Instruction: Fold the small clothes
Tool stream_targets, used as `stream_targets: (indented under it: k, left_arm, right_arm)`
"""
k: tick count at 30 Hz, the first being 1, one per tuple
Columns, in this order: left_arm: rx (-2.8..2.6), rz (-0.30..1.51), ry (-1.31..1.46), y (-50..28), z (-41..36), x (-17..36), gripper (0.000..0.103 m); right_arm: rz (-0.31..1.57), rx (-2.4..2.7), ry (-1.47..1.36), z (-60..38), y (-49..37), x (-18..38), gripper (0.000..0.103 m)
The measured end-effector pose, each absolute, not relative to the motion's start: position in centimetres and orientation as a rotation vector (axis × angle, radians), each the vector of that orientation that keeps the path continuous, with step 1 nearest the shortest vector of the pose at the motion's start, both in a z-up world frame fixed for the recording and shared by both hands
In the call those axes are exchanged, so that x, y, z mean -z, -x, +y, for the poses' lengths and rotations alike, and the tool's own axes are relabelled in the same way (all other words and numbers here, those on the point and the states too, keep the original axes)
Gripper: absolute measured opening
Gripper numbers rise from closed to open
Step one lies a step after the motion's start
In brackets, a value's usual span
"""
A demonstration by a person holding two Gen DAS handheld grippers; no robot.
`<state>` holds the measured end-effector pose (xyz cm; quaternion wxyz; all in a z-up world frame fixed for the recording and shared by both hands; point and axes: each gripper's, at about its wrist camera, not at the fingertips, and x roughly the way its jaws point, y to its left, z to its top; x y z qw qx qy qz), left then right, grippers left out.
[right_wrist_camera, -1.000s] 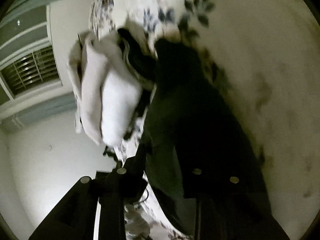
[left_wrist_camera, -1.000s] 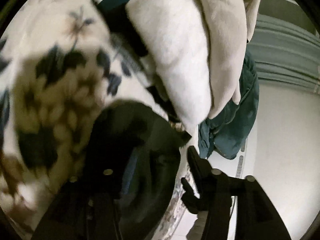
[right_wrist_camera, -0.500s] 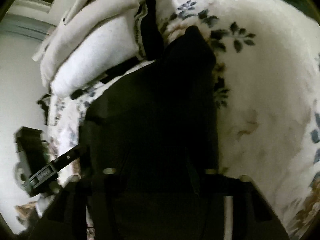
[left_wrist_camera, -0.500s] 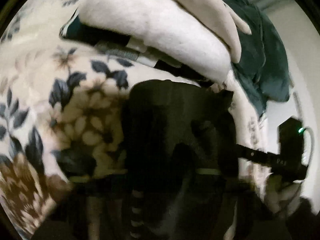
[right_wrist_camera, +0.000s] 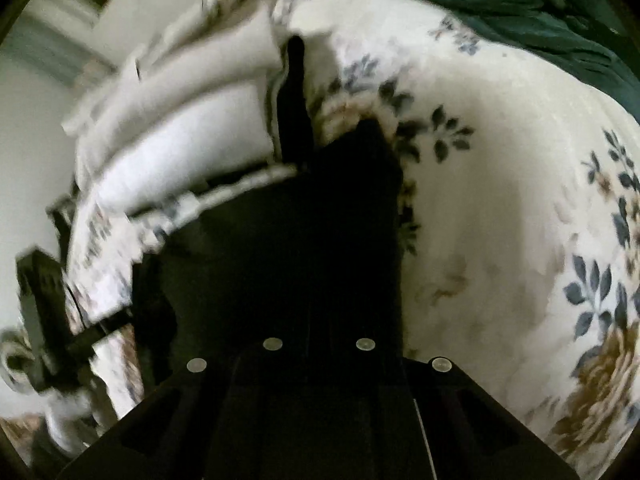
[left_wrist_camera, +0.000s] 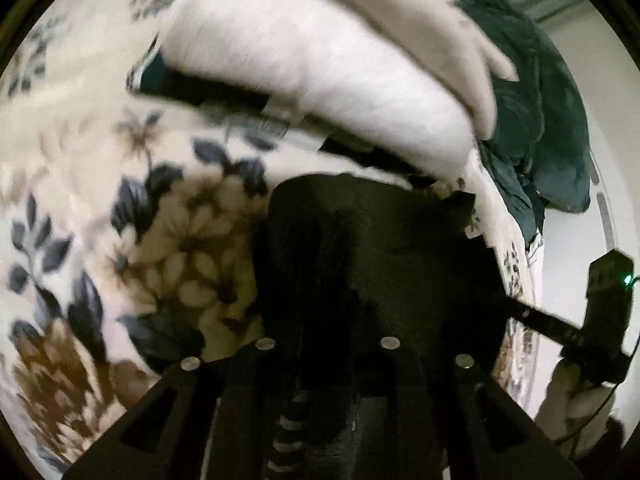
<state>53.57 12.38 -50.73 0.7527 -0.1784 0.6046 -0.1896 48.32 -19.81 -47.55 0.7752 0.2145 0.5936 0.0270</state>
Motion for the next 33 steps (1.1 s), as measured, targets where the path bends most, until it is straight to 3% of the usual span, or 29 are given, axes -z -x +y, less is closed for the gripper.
stream_targets:
  k: [3,5,7,9,19,28,31,33]
  left_arm:
    - [0.422,1.314,0.403,-53.3,12.9,50.5,0.022]
    - [0.427,1.302,0.367,-53.0,12.5,50.1,0.022]
    - [0.425,1.281,0.299,-52.7,11.7,49.8,0.021]
    - [0.393,1.225,0.252,-52.3,11.4,49.1,0.014]
    - [0.384,1.144,0.261,-53.3,10.7,47.1,0.011]
    - [0.39,1.287,0.326,-59.5,9.4,51.9,0.011]
    - [0.405,1.314,0.379,-59.6,10.1,52.1,0.015]
    - [0.439,1.302,0.435,-58.8,11.1,51.6,0.024]
  right_arm:
    - [1.328,-0.073,-0.467,-19.8,-48.9,48.9,0.014]
    - [1.35,-0.091,-0.475,-19.8,-49.3,49.8,0.026]
    - [1.348,-0.095,-0.485,-19.8,-49.5,50.3,0.026]
    - [1.308,-0.067,-0.453,-19.7,-49.3,49.9,0.007]
    - [1.157,0.04,-0.449,-20.2,-48.5,44.7,0.006]
    - [1.214,0.153,-0.477,-21.9,-53.1,48.4,0.006]
    - [1.276,0.122,-0.491,-22.4,-53.4,49.9,0.007]
    - [1.294,0.062,-0.56,-23.3,-53.0,49.7,0.014]
